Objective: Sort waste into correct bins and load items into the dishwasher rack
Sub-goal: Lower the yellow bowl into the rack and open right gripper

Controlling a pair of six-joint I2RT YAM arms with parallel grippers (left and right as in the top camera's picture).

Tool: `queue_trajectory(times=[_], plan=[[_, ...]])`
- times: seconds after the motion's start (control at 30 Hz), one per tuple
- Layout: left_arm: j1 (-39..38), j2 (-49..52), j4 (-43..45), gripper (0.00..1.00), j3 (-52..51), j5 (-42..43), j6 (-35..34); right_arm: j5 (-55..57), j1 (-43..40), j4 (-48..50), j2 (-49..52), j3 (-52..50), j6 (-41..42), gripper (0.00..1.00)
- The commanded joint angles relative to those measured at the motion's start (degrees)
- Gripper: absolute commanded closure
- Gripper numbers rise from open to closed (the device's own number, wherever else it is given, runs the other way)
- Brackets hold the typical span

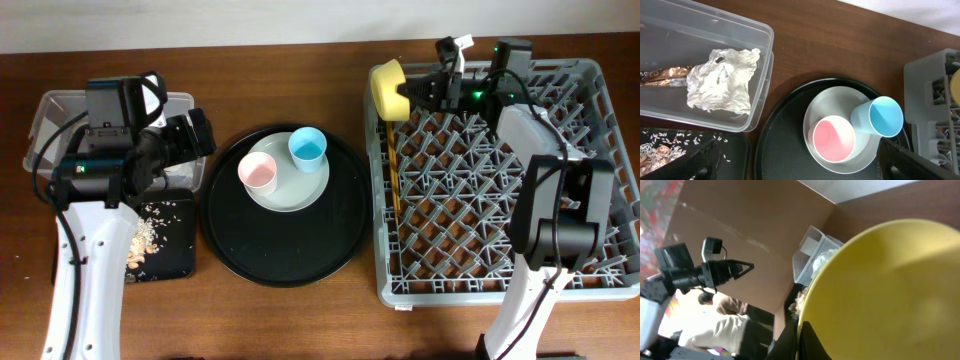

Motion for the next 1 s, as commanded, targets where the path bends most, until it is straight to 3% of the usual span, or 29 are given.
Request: queue_trajectory(times=[0.0,0.2,0.37,0.57,0.77,0.97], plan=[[0.2,-0.2,0.1,0.01,0.7,0.0,-0.1,4.1,0.2,-3.7,1.3,0.0,2.2,0.96],[0.2,-0.2,0.1,0.01,0.7,0.0,-0.1,6.1,-1.7,-8.9,1.3,0.0,4.0,0.96],[0.2,-0.2,0.1,0.01,0.7,0.0,-0.1,6.1,-5.1,-3.8,1.3,0.0,15.6,0.96],[0.2,-0.2,0.1,0.01,0.7,0.0,-0.1,5.6,-5.0,-2.7,1.2,0.0,18.3,0.96],[0.2,-0.2,0.1,0.01,0.7,0.0,-0.1,2.6,-3.2,16.8,1.0,0.0,35.6,0.96],[0.2,-0.2,0.1,0.01,0.7,0.0,-0.1,1.2,-3.7,19.1,0.9,-0.2,35.9,0.96]])
